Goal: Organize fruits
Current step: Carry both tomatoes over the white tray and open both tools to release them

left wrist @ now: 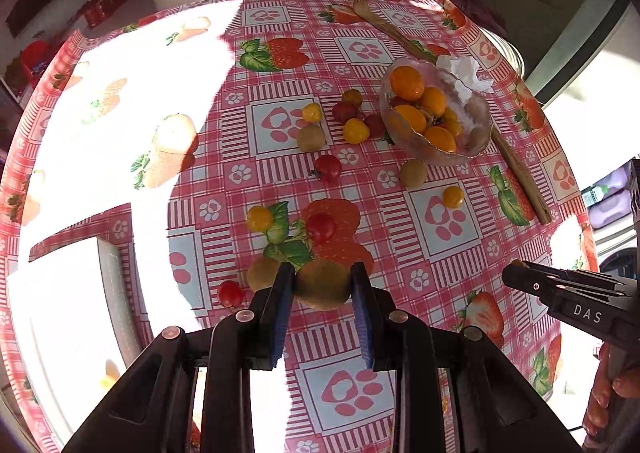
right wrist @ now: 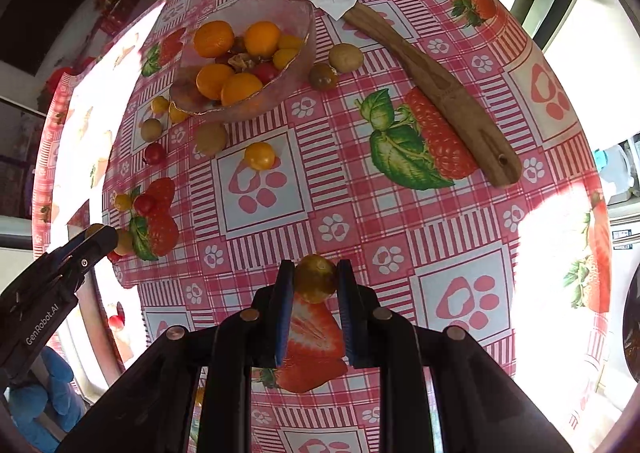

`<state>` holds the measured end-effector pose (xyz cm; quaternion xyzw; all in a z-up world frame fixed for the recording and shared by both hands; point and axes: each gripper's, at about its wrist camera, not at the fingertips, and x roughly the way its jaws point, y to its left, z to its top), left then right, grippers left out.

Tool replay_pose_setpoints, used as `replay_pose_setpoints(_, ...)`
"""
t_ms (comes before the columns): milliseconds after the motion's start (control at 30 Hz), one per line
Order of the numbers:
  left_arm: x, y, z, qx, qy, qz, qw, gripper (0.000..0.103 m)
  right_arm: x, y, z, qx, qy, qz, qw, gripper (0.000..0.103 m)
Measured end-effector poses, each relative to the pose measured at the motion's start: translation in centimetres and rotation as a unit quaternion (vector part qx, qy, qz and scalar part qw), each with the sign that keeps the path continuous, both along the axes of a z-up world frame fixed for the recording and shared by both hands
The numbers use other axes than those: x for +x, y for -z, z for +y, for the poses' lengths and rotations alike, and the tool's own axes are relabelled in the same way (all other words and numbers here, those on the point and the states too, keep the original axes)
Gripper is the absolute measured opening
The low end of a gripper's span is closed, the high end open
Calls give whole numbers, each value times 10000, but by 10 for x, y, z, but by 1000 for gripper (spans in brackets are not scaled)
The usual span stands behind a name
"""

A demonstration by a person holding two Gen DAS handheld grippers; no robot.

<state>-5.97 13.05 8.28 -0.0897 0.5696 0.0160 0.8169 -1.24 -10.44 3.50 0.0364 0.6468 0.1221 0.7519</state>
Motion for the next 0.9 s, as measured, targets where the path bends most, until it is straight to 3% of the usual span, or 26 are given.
replay_pose_setpoints(467,-77,-8,93,72,-979,-50,9952,30,-31,-13,117,87,-1061,-46,9943,23)
replay_pose_setpoints(900,-153,11,188,194,-2022,198,9789,30,-68,-20,264,279,-2302,-55,9727,23)
